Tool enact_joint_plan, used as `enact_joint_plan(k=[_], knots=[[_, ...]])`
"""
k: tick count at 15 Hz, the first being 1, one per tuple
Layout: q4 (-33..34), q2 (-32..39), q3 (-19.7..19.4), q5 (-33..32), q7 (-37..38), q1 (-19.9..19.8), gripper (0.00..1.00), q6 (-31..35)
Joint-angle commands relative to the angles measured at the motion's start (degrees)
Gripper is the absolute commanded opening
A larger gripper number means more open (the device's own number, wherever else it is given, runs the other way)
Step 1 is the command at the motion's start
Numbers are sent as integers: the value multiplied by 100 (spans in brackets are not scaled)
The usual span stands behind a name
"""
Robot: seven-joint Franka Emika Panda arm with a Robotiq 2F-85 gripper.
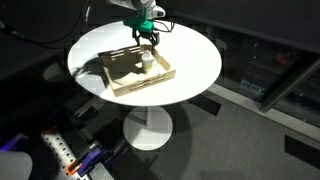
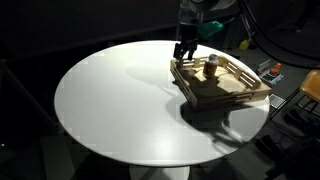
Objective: Put the lid on the bottle
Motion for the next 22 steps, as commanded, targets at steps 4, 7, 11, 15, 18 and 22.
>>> enact_joint_plan(k=[4,7,11,15,18,22], knots=[[185,-2,48,72,-67,-86,100,-486],[88,-57,53,112,-55,-106,100,-587],[124,63,19,46,-83,-94,100,-473],[235,273,2,-7,-91,-56,100,-384],[285,397,-12,-41,-92,-35,100,-331],[349,498,-20,-94,-124,-18,97,-166]])
